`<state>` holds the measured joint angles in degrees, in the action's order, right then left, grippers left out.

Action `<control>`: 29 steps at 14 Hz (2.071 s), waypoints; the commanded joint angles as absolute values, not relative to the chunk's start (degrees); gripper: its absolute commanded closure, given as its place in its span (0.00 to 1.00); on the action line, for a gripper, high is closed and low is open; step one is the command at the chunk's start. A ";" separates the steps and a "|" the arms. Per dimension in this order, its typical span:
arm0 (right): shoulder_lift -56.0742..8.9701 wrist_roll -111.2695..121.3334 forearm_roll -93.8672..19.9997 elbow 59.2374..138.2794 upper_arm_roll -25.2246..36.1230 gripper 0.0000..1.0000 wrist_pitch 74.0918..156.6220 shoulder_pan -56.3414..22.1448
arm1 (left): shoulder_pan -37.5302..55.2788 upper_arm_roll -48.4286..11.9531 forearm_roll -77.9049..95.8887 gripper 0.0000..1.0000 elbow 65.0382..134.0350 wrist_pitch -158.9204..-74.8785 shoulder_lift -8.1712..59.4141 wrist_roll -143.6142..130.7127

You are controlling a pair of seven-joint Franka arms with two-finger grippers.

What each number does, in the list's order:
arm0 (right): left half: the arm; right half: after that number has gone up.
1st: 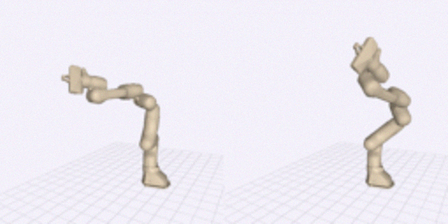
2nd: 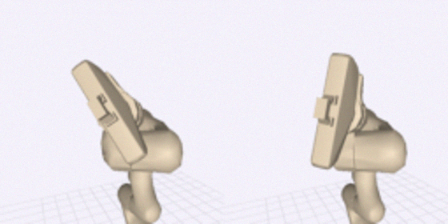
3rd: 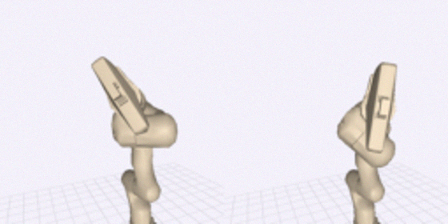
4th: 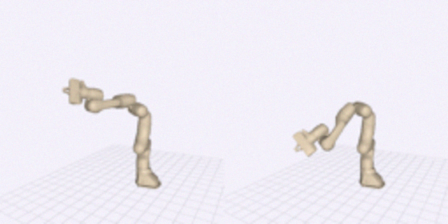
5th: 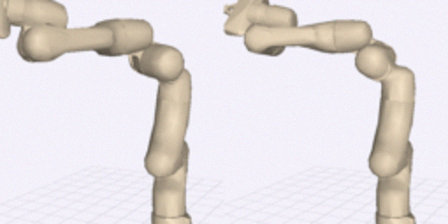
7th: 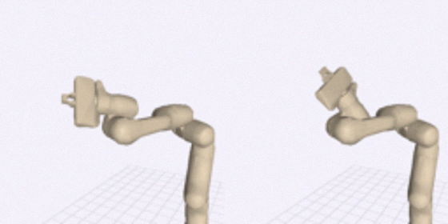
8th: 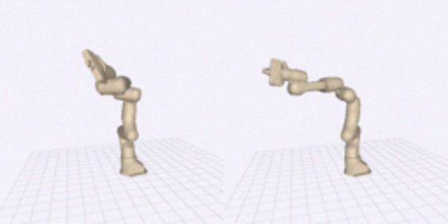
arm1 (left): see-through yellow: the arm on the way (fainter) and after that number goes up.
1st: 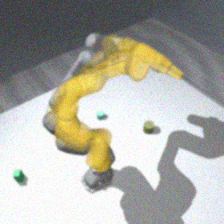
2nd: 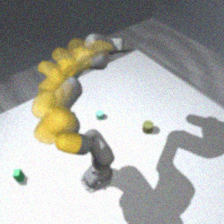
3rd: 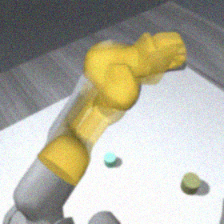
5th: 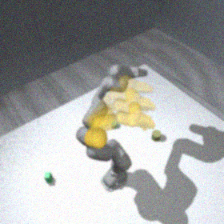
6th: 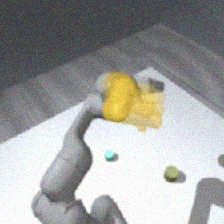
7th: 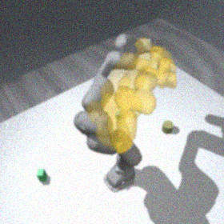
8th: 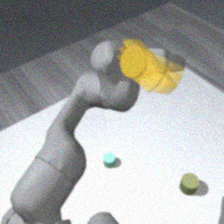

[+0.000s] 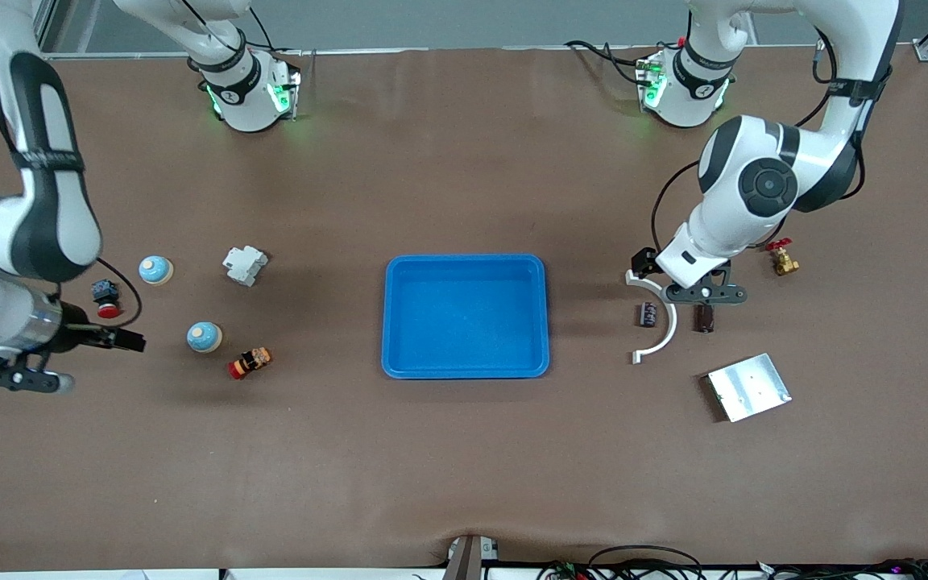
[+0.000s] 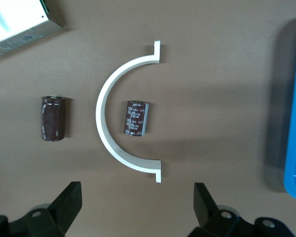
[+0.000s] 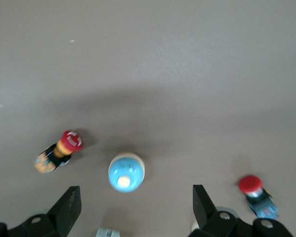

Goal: Place electrolytic capacitor and blue bell in tray
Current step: 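Grasp the capacitor with the left gripper while the right gripper grasps the bell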

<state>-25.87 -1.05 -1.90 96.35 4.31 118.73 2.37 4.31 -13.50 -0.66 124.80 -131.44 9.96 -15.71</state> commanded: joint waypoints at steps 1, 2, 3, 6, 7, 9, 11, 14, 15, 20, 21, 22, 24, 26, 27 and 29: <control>-26.01 -0.18 -2.02 101.40 3.78 0.00 124.42 1.86 | 3.96 -13.71 -1.67 0.00 126.38 -136.47 12.47 -16.70; -26.02 -0.18 -2.02 103.43 3.78 0.00 127.24 1.24 | 3.96 -13.71 -1.67 0.00 127.43 -138.76 13.18 -16.61; -26.54 -0.18 -2.02 104.58 3.78 0.00 129.27 1.32 | 3.96 -13.62 -1.67 0.00 127.88 -141.04 14.05 -16.61; -29.00 -0.18 -2.02 104.94 3.69 0.00 131.04 1.23 | 4.04 -13.45 -1.93 0.00 127.88 -144.66 16.60 -16.61; -29.26 -0.18 -2.02 106.16 3.52 0.00 132.09 1.06 | 4.04 -13.36 -2.72 0.00 127.71 -145.10 17.22 -16.61; -29.53 -0.18 -2.02 109.85 3.52 0.00 138.22 0.44 | 4.04 -13.18 -2.99 0.00 127.00 -147.11 19.32 -16.52; -29.97 -0.18 -2.11 110.13 3.52 0.00 138.60 0.70 | 3.87 -12.83 -2.99 0.00 126.91 -151.33 21.61 -16.44; -31.38 -0.18 -2.55 110.21 3.43 0.00 138.43 0.53 | 3.87 -12.75 -2.99 0.00 126.65 -154.86 24.87 -16.26; -31.72 -0.18 -2.64 110.30 3.34 0.00 138.34 0.70 | 3.87 -12.74 -4.29 0.00 126.65 -154.78 25.05 -16.17; -32.52 -0.26 -2.99 110.30 1.93 0.00 138.25 0.79 | 3.43 -11.87 -6.94 0.04 126.04 -154.86 27.06 -16.52; -32.52 -0.26 -3.34 110.30 1.93 0.00 138.16 0.79 | 3.25 -11.87 -6.94 0.34 126.04 -154.86 27.07 -16.52; -32.78 -0.26 -3.51 110.39 1.93 0.00 138.16 0.70 | 2.73 -11.87 -6.94 0.57 126.04 -154.86 26.98 -16.52; -32.96 -0.26 -3.52 110.91 1.93 0.00 138.16 0.79 | 2.29 -11.87 -7.03 0.93 126.04 -154.86 26.89 -16.52; -33.05 -0.26 -3.52 111.01 2.02 0.00 138.25 1.05 | 2.29 -11.87 -7.03 1.00 126.04 -154.86 26.90 -16.52; -33.48 -0.26 -3.52 111.01 1.93 0.00 138.25 1.40 | 2.20 -11.87 -7.03 1.00 126.04 -154.86 26.55 -16.52; -33.57 -0.35 -3.52 111.01 1.93 0.00 138.16 1.23 | 2.20 -11.87 -7.03 1.00 126.04 -154.60 25.76 -16.61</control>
